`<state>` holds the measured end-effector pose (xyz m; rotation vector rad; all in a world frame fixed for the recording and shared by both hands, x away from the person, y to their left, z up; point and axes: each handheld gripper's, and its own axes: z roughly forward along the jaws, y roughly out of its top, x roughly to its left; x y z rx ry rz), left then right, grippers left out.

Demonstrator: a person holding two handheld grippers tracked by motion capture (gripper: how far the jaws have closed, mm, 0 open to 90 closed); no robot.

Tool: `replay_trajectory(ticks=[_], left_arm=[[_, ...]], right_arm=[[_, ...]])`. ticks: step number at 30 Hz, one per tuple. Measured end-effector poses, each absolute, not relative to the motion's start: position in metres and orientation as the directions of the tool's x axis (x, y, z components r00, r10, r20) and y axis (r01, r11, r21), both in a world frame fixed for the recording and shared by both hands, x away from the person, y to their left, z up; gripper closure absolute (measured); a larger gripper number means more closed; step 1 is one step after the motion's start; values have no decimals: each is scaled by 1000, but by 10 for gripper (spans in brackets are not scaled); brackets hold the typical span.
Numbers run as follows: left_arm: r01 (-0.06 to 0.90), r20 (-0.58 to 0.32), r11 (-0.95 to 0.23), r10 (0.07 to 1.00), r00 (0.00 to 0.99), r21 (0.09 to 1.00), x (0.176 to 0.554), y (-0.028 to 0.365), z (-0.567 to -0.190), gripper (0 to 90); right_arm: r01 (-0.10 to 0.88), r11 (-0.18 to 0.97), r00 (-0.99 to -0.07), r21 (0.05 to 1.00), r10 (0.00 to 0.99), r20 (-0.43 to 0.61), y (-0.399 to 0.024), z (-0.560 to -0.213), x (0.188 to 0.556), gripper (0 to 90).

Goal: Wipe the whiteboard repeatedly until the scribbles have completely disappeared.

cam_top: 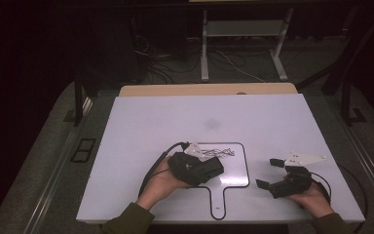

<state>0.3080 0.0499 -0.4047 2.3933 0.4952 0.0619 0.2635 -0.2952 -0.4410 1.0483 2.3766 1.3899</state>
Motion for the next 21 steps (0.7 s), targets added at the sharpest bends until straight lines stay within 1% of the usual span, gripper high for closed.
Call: replay_trajectory(ticks=[4,11,17,21], left_arm=[[338,-89,-689,371,924,641,317,52,-401,391],[373,-120,-662,395,911,651,337,55,-395,391],[392,-115,-656,424,898,644,353,57,-393,391],[388,-91,-667,434,896,636,364,60,-395,390]], right_arm=[[478,299,-728,826,661,182,-295,-441,264,0],[480,299,-727,825,661,183,-295,-440,263,0],[480,300,-728,824,661,183,-295,-441,263,0],[478,302,-729,825,661,180,-295,-441,263,0]])
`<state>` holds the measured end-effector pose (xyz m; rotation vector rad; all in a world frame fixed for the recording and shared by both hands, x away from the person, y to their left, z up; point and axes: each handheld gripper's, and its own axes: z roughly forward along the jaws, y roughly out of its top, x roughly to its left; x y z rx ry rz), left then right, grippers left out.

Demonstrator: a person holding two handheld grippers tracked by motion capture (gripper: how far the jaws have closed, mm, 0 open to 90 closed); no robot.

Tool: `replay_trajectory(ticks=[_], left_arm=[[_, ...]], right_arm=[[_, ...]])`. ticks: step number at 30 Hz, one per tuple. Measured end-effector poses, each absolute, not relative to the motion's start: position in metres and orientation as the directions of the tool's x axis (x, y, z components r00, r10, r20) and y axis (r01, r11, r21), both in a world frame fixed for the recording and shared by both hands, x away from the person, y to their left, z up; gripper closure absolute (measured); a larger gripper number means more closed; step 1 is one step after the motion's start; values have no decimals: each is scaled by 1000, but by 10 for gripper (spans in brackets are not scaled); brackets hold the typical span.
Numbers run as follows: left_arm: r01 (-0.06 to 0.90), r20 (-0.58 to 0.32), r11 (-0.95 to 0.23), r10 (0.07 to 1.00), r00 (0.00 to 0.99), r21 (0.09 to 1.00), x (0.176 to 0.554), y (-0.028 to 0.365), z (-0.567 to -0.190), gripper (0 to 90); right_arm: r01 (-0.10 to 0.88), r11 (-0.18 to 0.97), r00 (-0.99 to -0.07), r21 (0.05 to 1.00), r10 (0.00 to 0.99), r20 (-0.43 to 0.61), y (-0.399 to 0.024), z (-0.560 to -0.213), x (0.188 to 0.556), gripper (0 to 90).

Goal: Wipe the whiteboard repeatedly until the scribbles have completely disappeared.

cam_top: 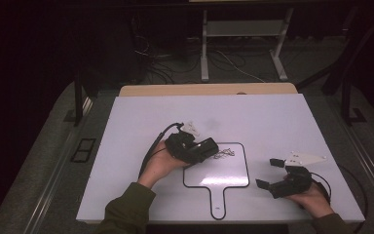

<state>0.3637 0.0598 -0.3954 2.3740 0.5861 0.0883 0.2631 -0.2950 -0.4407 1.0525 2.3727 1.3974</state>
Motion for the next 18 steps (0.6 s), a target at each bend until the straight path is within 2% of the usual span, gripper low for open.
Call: replay_trajectory(ticks=[11,18], left_arm=[[410,-82,-693,455,887,593,386,57,-409,390],[415,-42,-700,483,874,581,394,56,-416,391]], right_arm=[[479,305,-729,823,661,179,-295,-441,264,0],[478,309,-731,822,659,178,-295,-441,264,0]])
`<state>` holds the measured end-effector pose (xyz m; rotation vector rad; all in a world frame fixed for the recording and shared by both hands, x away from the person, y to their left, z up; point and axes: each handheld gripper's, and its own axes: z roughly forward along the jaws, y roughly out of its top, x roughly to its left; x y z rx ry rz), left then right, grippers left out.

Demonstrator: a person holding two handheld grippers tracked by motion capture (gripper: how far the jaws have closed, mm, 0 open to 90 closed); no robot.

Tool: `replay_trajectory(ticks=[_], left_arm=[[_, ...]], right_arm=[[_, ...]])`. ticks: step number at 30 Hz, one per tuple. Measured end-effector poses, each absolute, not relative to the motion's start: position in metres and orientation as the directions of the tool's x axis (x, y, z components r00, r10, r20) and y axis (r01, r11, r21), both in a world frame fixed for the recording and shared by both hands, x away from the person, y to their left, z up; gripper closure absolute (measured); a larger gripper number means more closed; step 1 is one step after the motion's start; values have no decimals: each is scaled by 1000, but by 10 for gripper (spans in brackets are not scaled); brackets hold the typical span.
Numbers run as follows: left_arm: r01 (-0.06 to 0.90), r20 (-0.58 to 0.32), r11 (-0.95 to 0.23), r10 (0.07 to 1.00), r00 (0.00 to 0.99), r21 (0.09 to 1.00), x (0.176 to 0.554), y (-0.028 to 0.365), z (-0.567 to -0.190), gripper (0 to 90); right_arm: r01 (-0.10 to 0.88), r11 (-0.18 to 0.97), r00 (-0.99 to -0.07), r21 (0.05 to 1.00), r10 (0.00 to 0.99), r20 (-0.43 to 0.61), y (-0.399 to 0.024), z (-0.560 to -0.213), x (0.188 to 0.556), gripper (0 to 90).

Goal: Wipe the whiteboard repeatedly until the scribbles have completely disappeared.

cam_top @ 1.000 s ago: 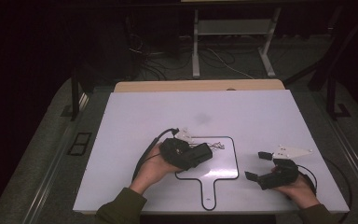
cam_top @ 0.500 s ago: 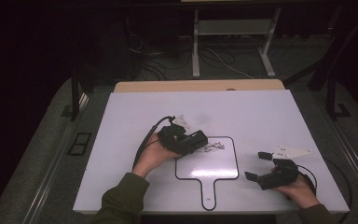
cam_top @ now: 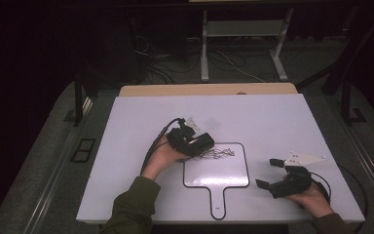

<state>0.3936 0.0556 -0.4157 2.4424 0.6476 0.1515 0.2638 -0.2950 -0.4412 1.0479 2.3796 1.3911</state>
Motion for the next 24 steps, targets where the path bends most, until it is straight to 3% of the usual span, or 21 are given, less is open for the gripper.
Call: replay_trajectory(ticks=[24], left_arm=[[397,14,-733,485,875,553,395,48,-428,391]], right_arm=[[477,312,-732,821,658,176,-295,-442,264,0]])
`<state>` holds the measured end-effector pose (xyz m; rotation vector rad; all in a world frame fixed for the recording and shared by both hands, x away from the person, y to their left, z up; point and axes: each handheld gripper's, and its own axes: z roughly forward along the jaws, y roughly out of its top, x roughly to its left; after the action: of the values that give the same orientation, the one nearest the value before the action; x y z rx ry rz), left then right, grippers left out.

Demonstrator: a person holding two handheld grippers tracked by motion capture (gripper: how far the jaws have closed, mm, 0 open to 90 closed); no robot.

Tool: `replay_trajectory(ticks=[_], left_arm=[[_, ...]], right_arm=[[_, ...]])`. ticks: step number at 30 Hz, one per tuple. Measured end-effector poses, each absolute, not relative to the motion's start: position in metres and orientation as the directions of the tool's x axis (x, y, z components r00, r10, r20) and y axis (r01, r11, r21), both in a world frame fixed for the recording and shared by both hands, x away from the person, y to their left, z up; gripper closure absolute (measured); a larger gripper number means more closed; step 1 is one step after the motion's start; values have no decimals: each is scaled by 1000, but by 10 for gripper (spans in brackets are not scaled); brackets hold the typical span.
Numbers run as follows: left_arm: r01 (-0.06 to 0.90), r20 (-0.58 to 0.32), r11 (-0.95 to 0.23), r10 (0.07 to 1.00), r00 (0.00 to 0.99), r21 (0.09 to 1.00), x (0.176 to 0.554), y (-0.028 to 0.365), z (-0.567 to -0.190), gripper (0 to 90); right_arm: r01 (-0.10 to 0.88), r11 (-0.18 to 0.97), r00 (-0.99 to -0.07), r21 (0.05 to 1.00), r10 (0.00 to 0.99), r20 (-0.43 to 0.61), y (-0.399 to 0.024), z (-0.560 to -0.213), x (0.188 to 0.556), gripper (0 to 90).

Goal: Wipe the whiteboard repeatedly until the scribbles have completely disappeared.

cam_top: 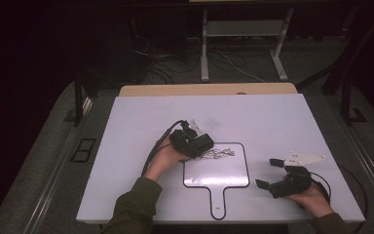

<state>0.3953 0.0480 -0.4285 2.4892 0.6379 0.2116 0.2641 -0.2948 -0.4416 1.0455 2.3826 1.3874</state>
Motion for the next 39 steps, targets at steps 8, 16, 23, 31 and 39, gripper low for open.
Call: replay_trajectory(ticks=[8,16,23,31,39], left_arm=[[382,16,-742,466,884,551,391,40,-428,391],[361,-6,-751,430,903,553,384,28,-429,392],[337,-15,-763,395,919,552,378,20,-429,391],[365,-18,-746,428,903,557,384,27,-429,391],[398,4,-731,480,877,553,391,39,-429,391]], right_arm=[[477,313,-733,822,658,175,-295,-442,264,0],[476,313,-733,822,658,174,-295,-441,264,0],[475,313,-733,822,658,173,-295,-441,264,0],[477,311,-731,822,659,175,-296,-441,264,0],[476,312,-732,822,659,173,-296,-441,264,0]])
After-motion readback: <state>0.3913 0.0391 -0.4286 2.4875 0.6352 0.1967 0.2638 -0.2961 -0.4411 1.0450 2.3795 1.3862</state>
